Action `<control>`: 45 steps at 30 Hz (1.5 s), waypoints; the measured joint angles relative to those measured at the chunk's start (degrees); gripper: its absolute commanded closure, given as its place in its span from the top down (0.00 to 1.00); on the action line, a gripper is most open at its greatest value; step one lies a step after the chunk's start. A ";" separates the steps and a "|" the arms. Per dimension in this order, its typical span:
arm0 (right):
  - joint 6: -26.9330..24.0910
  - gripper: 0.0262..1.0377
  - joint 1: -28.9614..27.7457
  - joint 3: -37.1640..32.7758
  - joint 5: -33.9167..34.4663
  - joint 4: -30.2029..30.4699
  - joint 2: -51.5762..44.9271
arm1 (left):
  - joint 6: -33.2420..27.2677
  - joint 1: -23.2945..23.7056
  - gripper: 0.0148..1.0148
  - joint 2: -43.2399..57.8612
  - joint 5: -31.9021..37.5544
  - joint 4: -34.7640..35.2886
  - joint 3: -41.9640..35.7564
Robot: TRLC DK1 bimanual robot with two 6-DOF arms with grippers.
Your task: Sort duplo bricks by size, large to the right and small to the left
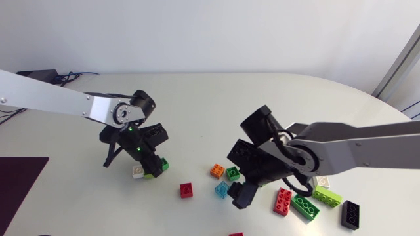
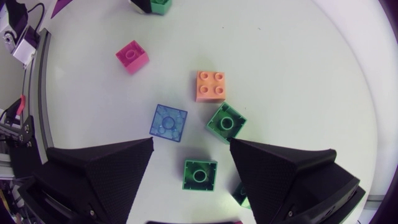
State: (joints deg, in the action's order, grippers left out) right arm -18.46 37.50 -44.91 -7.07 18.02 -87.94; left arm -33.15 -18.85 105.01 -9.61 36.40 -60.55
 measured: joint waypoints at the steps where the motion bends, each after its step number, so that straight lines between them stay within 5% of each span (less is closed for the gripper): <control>1: 0.00 0.86 0.02 0.20 0.17 -0.76 -0.85 | -0.31 0.11 0.26 -0.96 0.02 1.66 0.04; 6: 0.00 0.86 2.54 0.33 2.19 -3.54 -4.85 | -0.48 0.61 0.85 -8.81 -0.02 5.57 0.07; 8: 0.02 0.86 4.00 0.15 2.19 -3.43 -6.82 | -0.48 0.63 0.96 -12.44 -0.02 6.29 0.04; 11: 0.48 0.66 6.08 -1.81 1.51 -3.13 -9.01 | -0.44 0.57 0.96 -16.90 -0.02 6.88 0.04; 15: 0.46 0.64 7.56 -5.84 -0.33 -0.50 -10.64 | -0.44 0.59 0.96 -19.45 -0.02 9.01 0.04; 17: 0.44 0.51 8.04 -8.00 -0.42 1.20 -10.80 | -0.44 0.59 0.96 -19.82 -0.02 9.51 0.04; 19: 0.42 0.50 8.79 -10.51 -1.18 2.27 -11.02 | -0.44 0.59 0.96 -20.26 -0.02 9.51 0.04; 21: 0.22 0.58 9.51 -12.85 -2.89 3.17 -11.37 | -0.42 0.57 0.96 -20.83 -0.04 9.53 0.04; 23: -0.02 0.87 10.10 -14.14 -3.45 3.72 -11.45 | -0.26 0.57 0.96 -21.33 -0.57 9.51 0.04; 24: -0.02 0.92 10.21 -14.25 -3.45 3.89 -11.32 | -0.22 0.46 0.96 -21.44 -1.20 9.51 0.04; 29: -0.92 0.92 8.04 -8.33 -2.60 4.87 -2.91 | 0.83 -4.13 0.96 -20.59 -3.78 7.52 0.04; 37: -5.88 0.92 -5.95 5.86 -1.44 7.10 14.47 | 2.21 -18.93 0.96 -11.96 -8.59 4.66 -0.31; 45: -10.80 0.92 -15.89 14.58 -3.10 7.93 22.99 | 2.36 -27.78 0.96 -6.32 -11.67 3.26 -4.22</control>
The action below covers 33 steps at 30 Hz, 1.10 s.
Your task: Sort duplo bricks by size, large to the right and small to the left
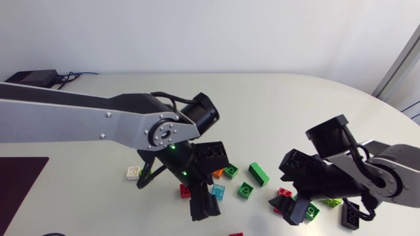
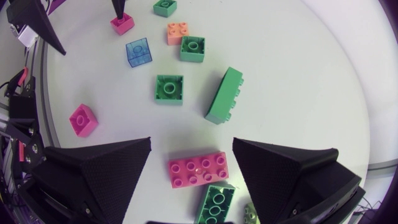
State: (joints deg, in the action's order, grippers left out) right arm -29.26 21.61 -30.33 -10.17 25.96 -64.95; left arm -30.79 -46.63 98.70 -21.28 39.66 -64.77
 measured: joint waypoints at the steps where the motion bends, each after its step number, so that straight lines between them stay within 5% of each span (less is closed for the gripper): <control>1: -0.48 0.92 -1.16 0.59 -0.52 0.37 0.85 | 0.00 -0.96 0.96 0.83 0.00 -0.31 -0.37; 6: -3.04 0.92 -5.57 2.03 -2.75 3.15 5.29 | 0.22 -3.30 0.94 6.12 2.91 -4.70 -1.29; 16: -6.88 0.92 -10.97 2.60 -5.22 5.77 8.66 | -0.24 0.42 0.94 13.03 4.87 -9.40 -5.79; 18: -7.58 0.92 -11.50 2.60 -5.77 5.86 8.66 | -0.26 0.85 0.91 13.25 4.90 -8.66 -6.16; 19: -7.78 0.92 -11.52 2.60 -5.95 5.84 8.66 | -0.33 1.07 0.98 13.29 4.83 -7.48 -6.27; 23: -7.96 0.92 -11.61 2.60 -6.16 5.86 8.66 | -1.73 2.58 0.90 12.66 3.93 -4.37 -6.16; 33: -8.15 0.92 -11.58 2.60 -6.38 5.81 8.44 | -5.22 11.19 0.90 -0.70 4.70 2.43 7.15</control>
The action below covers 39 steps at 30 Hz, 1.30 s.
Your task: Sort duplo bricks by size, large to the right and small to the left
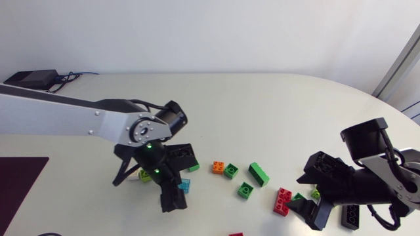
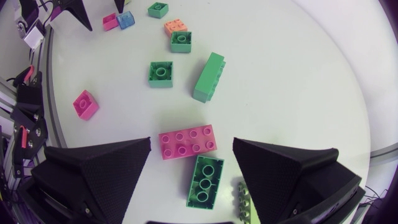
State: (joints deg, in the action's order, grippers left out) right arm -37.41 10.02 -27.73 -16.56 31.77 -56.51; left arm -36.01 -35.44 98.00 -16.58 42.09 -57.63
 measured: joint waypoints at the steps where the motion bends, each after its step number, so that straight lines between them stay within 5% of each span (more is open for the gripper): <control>1: 0.00 0.92 0.02 0.00 0.00 -0.04 -0.24 | -0.44 1.03 0.90 -1.53 0.17 0.39 1.01; 7: 3.04 0.92 7.48 -2.23 0.46 -3.89 -7.02 | -0.74 3.87 0.96 -6.12 0.31 1.05 0.87; 14: 5.68 0.92 12.26 -8.31 1.97 -4.24 -10.67 | 2.62 -5.35 0.96 -2.97 -6.03 -2.29 -6.71; 20: 1.99 0.92 3.37 -7.41 1.25 -1.38 -6.99 | 2.62 -11.78 0.94 4.04 -10.73 -2.56 -8.68; 32: -9.07 0.92 -13.35 -1.27 -4.42 2.56 -2.45 | 2.71 -19.02 0.89 9.38 -8.20 -2.32 -11.78; 39: -13.16 0.92 -18.14 -0.85 -6.27 3.08 -2.34 | 4.61 -22.49 0.68 13.92 -1.51 0.70 -15.82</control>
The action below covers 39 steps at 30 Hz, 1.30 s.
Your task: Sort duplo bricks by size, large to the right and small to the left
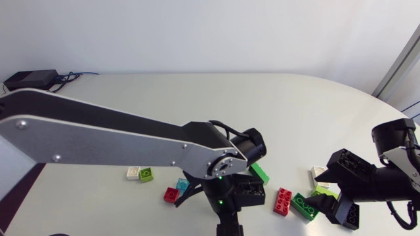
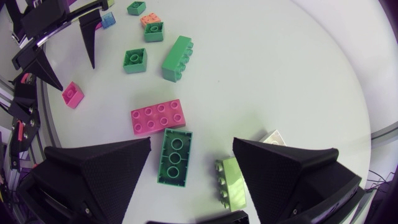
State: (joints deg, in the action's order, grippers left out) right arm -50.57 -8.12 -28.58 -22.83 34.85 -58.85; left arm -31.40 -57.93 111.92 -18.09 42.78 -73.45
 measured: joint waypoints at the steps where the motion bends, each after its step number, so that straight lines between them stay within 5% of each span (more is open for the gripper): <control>1: -0.35 0.92 -0.59 0.00 -0.35 0.02 0.00 | 0.48 -0.52 0.66 0.74 0.76 1.07 -0.83; 4: -1.40 0.92 -1.66 0.15 -1.11 0.17 0.13 | 1.29 -1.70 0.57 2.78 2.82 3.39 -3.08; 11: -2.54 0.92 -2.89 1.64 -2.12 0.85 0.22 | 2.80 -2.69 0.52 5.64 5.11 8.24 -7.54; 12: -2.67 0.92 -3.13 1.70 -2.34 0.85 0.31 | 2.89 -2.86 0.45 6.10 5.14 9.07 -8.33; 13: -2.91 0.92 -3.23 1.70 -2.47 0.87 0.46 | 2.97 -3.04 0.26 6.49 5.27 9.92 -8.92; 14: -3.06 0.92 -3.45 1.70 -2.51 1.01 0.61 | 3.17 -3.28 0.23 6.82 5.73 10.69 -9.44; 30: -3.08 0.92 -3.87 1.70 -2.73 1.25 1.07 | 4.02 -1.05 0.21 5.03 8.00 12.39 -4.20; 39: -3.04 0.92 -3.23 1.70 -2.73 1.18 1.05 | -0.46 12.00 0.21 -6.54 9.88 8.61 13.07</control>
State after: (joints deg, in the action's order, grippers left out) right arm -53.60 -11.35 -26.87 -25.56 36.03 -57.80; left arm -31.86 -45.93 105.38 -8.21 51.40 -60.38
